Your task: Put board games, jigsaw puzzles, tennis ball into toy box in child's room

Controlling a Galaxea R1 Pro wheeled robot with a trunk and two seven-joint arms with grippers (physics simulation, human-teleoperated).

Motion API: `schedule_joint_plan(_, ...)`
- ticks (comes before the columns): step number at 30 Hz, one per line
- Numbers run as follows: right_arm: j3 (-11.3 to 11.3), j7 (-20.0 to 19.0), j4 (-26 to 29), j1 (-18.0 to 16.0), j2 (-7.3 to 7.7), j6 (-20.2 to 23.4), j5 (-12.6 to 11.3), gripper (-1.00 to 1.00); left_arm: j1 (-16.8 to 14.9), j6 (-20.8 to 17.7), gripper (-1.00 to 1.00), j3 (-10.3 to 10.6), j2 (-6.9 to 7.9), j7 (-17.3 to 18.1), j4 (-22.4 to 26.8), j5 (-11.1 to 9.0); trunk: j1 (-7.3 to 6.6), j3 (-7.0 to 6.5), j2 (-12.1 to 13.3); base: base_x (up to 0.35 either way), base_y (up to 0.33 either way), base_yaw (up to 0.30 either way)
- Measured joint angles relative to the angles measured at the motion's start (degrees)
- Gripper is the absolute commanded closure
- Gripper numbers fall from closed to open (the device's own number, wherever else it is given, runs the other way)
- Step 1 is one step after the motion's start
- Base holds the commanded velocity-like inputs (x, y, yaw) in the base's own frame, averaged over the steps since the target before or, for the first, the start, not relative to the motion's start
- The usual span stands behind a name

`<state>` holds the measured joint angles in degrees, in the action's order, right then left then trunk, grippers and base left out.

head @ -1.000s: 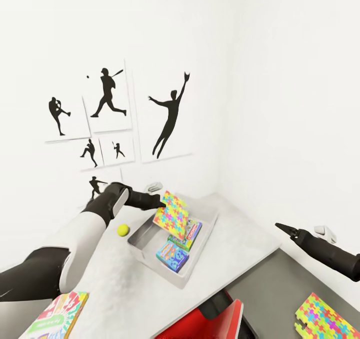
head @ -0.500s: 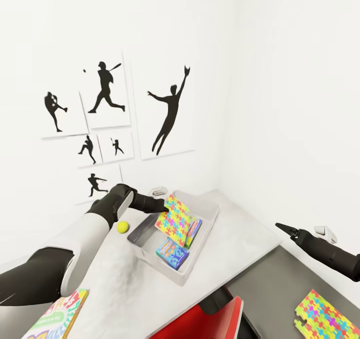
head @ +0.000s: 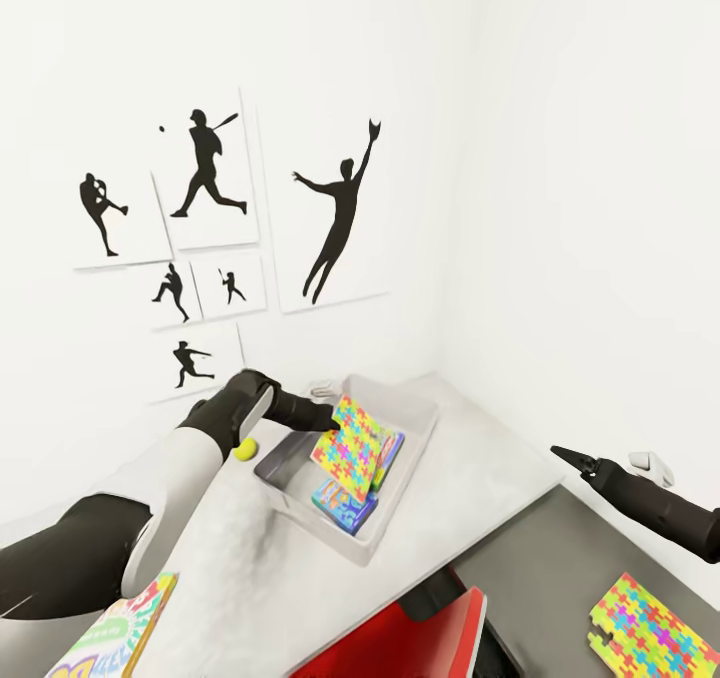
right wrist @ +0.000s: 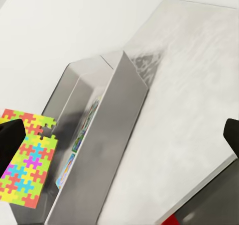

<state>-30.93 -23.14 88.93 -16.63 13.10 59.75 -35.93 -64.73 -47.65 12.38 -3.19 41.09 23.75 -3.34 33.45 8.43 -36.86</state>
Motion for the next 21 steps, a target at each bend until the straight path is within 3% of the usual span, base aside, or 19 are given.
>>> schedule_joint_plan(15, 0.0, 0.0, 0.0, 0.0, 0.0, 0.0, 0.0, -1.0, 0.0, 3.1, 1.0, 0.5, -0.78, 0.0, 0.0, 0.0, 0.0, 1.41, 0.0, 0.0, 0.0, 0.0)
schedule_joint_plan(21, 0.0, 0.0, 0.0, 0.0, 0.0, 0.0, 0.0, -1.0, 0.0, 5.0, 1.0, 3.1, -2.11, 0.7, -0.1, 0.0, 0.0, 1.97, 0.0, 0.0, 0.0, 0.0)
